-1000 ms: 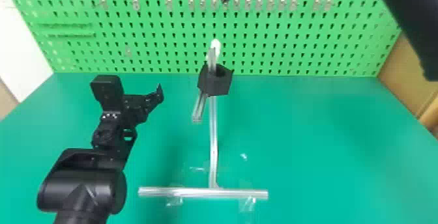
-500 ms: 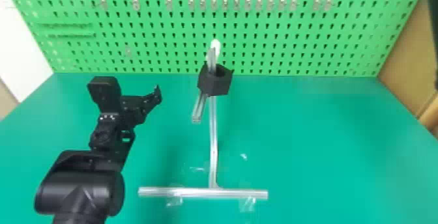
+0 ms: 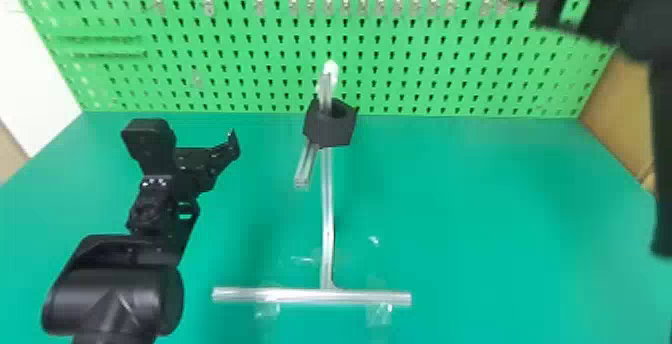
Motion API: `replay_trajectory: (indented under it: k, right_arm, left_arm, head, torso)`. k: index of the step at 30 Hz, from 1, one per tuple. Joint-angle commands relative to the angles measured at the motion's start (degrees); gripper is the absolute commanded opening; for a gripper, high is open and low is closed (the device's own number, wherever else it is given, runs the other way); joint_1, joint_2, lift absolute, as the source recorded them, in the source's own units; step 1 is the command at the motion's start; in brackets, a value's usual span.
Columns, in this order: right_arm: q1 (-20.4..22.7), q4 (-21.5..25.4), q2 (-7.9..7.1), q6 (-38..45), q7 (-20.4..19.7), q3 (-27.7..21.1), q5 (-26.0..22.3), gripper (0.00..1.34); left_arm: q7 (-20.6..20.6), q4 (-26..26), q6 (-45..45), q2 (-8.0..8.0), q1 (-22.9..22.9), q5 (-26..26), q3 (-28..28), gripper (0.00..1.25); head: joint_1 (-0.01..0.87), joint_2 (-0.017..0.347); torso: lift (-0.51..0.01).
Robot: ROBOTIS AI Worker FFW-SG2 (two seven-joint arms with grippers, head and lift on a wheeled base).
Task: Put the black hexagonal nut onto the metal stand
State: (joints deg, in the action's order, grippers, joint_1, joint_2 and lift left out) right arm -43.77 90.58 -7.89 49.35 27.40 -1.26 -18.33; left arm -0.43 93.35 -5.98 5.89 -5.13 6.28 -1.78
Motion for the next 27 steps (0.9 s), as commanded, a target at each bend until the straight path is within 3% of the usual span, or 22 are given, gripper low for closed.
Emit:
replay_trajectory:
  k: [1, 12, 18, 21, 25, 27]
  right_arm:
    - [7.9, -0.3, 1.30, -8.9, -4.5, -2.6, -1.9, 1.25]
    - [19.4, -5.6, 4.46, -31.2, -12.1, -2.8, -2.3, 1.26]
    - [23.9, -9.2, 6.04, -44.9, -16.7, -0.6, 0.8, 1.26]
    - [25.7, -10.9, 6.04, -49.8, -19.7, 0.9, 0.8, 1.26]
    - [26.7, -11.7, 5.87, -50.6, -20.1, 1.4, 3.8, 1.26]
    - [27.3, -13.1, 5.16, -54.7, -20.5, 2.7, 4.4, 1.25]
  left_arm:
    - [0.0, 0.1, 0.0, 0.00, -0.1, 0.2, 0.1, 1.13]
    - [0.0, 0.2, 0.0, -0.09, -0.4, 0.5, 0.0, 1.13]
    - [0.1, 0.2, 0.0, -0.09, -0.6, 0.6, 0.1, 1.13]
    - [0.6, 0.2, 0.0, -0.09, -0.5, 0.5, 0.2, 1.13]
    - [0.8, -0.1, 0.0, -0.09, -0.6, 0.4, 0.1, 1.13]
    - [0.8, -0.2, 0.0, -0.09, -0.6, 0.3, 0.1, 1.13]
  head:
    - [0.693, 0.081]
    - [0.693, 0.081]
    - [0.693, 0.081]
    - [0.693, 0.081]
    - [0.693, 0.081]
    - [0.693, 0.081]
  torso:
    - [-0.001]
    - [-0.001]
    - [-0.001]
    - [-0.001]
    - [-0.001]
    - [-0.001]
